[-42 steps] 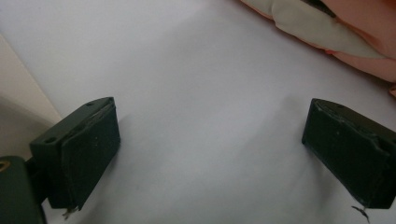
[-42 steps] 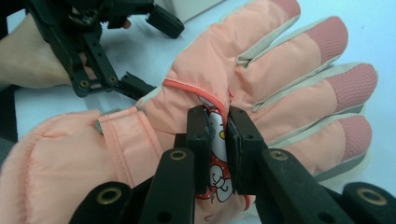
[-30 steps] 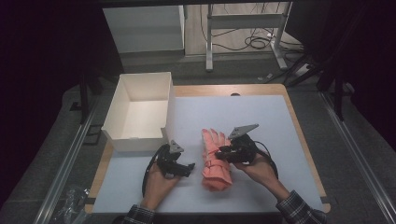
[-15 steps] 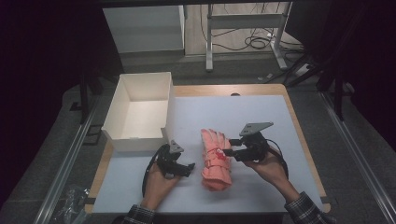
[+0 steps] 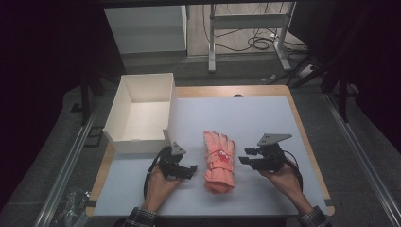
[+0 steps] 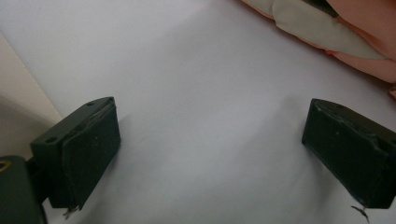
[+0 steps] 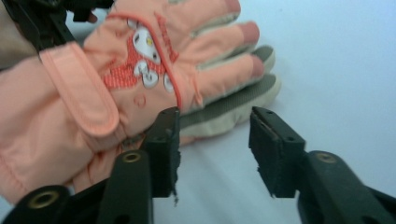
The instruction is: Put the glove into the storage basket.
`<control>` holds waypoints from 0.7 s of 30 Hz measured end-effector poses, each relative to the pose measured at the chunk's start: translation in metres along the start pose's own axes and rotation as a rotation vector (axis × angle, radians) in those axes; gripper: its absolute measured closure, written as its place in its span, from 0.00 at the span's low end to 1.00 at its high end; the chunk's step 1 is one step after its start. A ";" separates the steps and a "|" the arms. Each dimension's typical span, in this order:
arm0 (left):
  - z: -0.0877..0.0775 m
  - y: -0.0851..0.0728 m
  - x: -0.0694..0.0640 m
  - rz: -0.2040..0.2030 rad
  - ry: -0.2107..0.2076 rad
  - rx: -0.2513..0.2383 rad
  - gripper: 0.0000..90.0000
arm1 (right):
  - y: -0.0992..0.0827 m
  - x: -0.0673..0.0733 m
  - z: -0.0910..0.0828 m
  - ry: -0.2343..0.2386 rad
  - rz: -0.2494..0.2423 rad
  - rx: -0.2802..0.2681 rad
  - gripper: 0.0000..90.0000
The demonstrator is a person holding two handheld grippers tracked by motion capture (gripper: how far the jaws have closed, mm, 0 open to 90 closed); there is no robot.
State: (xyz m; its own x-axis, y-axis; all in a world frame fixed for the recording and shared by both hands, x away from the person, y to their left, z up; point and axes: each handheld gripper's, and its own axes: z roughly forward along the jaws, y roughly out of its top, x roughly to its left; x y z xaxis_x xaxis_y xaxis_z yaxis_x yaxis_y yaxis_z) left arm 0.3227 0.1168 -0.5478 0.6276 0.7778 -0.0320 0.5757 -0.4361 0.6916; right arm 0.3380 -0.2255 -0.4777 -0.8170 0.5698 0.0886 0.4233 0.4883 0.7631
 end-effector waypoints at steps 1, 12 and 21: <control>-0.001 0.000 0.000 0.001 0.005 0.002 0.05 | -0.003 0.000 0.000 0.003 0.002 -0.001 0.65; -0.028 -0.019 0.001 -0.036 -0.008 -0.007 0.05 | -0.035 0.019 0.009 0.056 -0.023 0.037 0.95; -0.032 -0.038 -0.001 -0.040 0.028 -0.006 0.03 | -0.040 0.036 0.021 0.109 -0.060 0.056 0.95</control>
State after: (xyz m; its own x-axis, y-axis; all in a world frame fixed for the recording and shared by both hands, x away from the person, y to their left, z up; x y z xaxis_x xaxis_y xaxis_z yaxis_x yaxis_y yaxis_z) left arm 0.2832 0.1476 -0.5508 0.5887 0.8074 -0.0396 0.5973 -0.4015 0.6943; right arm 0.2996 -0.2108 -0.5182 -0.8780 0.4648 0.1148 0.3910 0.5577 0.7322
